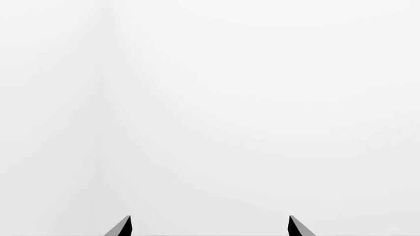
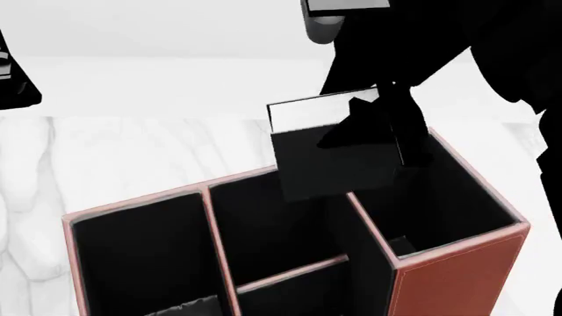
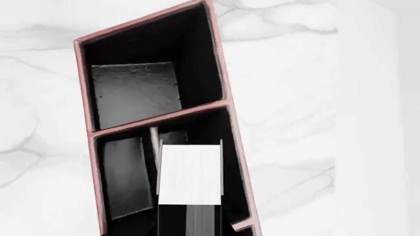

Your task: Pick up the book and place it in the front compartment of the caddy.

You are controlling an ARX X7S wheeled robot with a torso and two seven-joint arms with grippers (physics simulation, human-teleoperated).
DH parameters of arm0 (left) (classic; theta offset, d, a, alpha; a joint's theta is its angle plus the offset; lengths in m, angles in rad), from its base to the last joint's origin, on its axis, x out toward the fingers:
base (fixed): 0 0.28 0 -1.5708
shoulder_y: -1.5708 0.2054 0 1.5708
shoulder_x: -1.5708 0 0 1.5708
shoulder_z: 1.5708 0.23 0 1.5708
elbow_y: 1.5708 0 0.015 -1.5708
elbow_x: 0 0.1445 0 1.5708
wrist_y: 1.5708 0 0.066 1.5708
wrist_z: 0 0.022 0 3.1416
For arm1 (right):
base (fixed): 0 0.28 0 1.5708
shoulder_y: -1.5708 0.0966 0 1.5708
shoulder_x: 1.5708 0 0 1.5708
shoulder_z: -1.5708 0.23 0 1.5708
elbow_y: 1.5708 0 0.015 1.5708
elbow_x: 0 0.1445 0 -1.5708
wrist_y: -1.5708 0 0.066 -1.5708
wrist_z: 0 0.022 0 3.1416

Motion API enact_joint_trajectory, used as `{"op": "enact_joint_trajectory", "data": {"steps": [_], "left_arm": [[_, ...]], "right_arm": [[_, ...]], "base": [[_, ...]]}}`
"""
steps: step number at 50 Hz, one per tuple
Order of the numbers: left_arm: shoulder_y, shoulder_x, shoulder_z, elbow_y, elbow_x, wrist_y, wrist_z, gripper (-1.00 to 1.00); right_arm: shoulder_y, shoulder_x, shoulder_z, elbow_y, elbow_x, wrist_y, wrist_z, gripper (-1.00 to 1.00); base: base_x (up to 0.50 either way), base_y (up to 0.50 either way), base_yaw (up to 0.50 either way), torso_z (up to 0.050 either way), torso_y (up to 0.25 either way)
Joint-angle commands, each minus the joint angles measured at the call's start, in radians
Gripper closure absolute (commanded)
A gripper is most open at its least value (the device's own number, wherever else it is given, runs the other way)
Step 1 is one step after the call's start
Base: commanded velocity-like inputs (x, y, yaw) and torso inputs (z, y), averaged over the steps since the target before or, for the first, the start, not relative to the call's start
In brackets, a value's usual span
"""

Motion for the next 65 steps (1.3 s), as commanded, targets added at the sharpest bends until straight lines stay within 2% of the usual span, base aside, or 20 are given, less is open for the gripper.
{"op": "enact_joint_trajectory", "data": {"steps": [1,4,17,27,37,45,65], "left_arm": [[0.0,-0.002,0.001,-0.002,0.0,0.002,-0.003,-1.0],[0.001,-0.002,0.002,-0.002,-0.001,0.003,-0.003,-1.0],[0.001,-0.005,0.001,-0.003,-0.003,0.006,-0.005,-1.0],[0.0,-0.006,0.003,-0.006,-0.004,0.007,-0.006,-1.0],[-0.001,-0.008,0.004,-0.004,-0.007,0.005,-0.008,-1.0],[-0.001,-0.008,0.005,-0.006,-0.008,0.006,-0.009,-1.0],[0.0,-0.011,0.008,-0.006,-0.011,0.008,-0.012,-1.0]], "right_arm": [[0.061,-0.013,-0.313,0.092,0.244,-0.211,-0.027,1.0],[0.073,-0.018,-0.397,0.1,0.318,-0.239,-0.028,1.0],[0.083,-0.039,-0.612,0.143,0.506,-0.328,-0.029,1.0],[0.124,-0.039,-0.897,0.108,0.803,-0.437,-0.029,1.0],[0.163,-0.054,-1.088,0.079,0.993,-0.515,-0.029,1.0],[0.174,-0.061,-1.142,0.051,1.047,-0.548,-0.029,1.0],[0.162,-0.081,-1.124,0.021,1.063,-0.584,-0.029,1.0]], "base": [[0.0,0.0,0.0,0.0,0.01],[0.0,0.0,0.0,0.0,0.0],[0.0,0.0,0.0,0.0,0.001],[0.0,0.0,0.0,0.0,0.001],[0.0,0.0,0.0,0.001,0.001],[0.0,0.0,0.0,0.0,0.001],[0.0,0.0,0.0,0.0,0.001]]}}
